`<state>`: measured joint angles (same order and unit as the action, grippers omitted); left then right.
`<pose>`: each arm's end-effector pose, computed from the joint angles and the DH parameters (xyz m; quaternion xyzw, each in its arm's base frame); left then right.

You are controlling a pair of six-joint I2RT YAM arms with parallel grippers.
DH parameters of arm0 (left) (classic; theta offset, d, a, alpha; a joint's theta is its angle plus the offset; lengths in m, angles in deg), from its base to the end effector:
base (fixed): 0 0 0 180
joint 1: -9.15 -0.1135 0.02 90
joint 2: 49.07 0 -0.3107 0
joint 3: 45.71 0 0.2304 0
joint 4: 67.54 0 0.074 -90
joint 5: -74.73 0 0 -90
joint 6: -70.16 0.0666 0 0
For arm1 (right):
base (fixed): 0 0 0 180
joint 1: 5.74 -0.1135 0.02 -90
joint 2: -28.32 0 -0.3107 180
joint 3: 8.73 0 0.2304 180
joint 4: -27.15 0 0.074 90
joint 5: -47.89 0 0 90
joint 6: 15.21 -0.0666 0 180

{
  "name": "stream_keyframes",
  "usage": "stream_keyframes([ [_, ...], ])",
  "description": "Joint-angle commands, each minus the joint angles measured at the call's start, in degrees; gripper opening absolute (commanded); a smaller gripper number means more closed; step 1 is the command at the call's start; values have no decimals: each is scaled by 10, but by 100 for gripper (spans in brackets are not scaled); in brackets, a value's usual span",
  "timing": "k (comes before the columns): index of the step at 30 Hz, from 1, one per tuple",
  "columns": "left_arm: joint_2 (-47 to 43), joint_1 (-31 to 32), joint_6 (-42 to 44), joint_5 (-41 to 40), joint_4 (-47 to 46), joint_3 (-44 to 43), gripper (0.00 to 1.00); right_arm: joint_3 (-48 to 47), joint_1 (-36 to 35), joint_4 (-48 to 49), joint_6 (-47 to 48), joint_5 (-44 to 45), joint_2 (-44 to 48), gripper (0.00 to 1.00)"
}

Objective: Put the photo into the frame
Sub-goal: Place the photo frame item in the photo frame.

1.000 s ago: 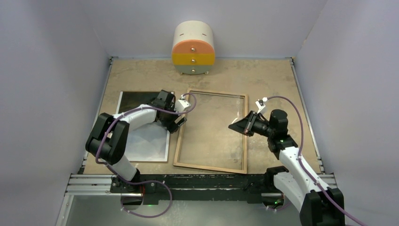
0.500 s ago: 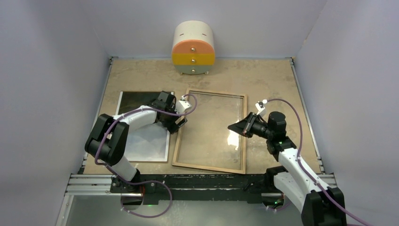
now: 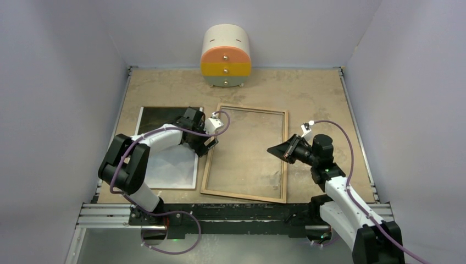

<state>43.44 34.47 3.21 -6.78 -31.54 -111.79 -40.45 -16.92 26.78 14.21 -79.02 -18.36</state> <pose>0.2712 -0.1392 0.1974 0.4129 0.8763 -0.0766 0.2362 0.1415 0.0687 0.2464 0.1407 0.7654 0.5411 0.3186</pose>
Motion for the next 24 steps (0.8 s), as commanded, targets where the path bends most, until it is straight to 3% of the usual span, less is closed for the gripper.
stream_keyframes([
  [1,-14,7,6,23,8,12,87,2,-5,14,-4,-4,0,0],
  [24,-19,7,7,25,10,8,87,10,-5,-69,31,-3,-8,0],
])
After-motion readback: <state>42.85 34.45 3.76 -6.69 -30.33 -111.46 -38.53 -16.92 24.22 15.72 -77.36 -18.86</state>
